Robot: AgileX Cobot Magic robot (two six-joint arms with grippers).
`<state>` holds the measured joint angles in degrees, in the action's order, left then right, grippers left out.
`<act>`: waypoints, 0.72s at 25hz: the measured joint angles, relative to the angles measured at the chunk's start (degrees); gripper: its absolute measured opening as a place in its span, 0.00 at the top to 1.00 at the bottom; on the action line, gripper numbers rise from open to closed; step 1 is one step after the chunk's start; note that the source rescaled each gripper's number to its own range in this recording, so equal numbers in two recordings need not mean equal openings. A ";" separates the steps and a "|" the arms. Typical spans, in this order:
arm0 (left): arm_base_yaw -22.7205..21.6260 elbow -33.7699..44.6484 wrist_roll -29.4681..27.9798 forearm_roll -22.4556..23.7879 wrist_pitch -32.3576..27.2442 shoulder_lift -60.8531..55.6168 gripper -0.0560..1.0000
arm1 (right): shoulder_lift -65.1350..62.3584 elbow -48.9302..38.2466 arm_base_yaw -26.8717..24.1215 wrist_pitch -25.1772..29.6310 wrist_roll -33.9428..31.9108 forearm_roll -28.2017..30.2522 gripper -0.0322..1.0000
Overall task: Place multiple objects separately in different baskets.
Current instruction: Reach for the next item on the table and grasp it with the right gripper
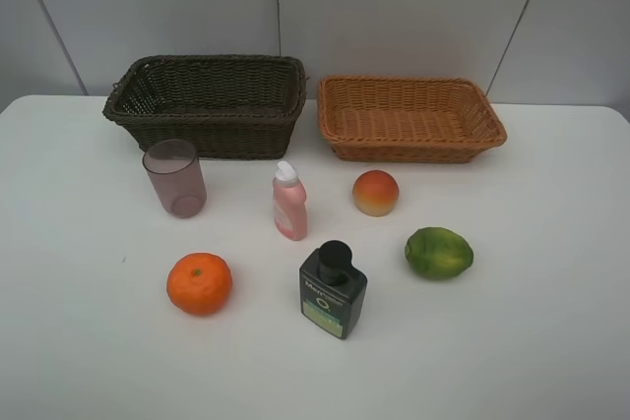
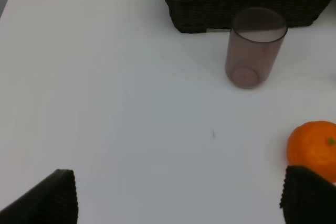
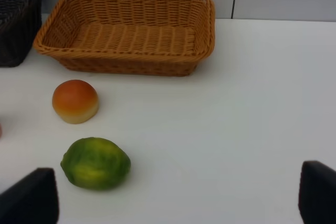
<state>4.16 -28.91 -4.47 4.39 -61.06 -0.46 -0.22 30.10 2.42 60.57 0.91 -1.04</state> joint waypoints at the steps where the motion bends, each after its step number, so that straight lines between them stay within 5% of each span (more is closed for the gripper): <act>1: 0.00 0.00 0.00 0.00 0.00 0.00 0.00 | 0.00 0.00 0.00 0.00 0.00 0.00 0.02; 18: 0.00 0.00 0.00 0.00 0.00 0.00 0.00 | 0.00 0.00 0.00 0.00 0.00 0.00 0.02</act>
<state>4.16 -28.91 -4.47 4.39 -61.06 -0.46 -0.22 30.10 2.42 60.57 0.91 -1.04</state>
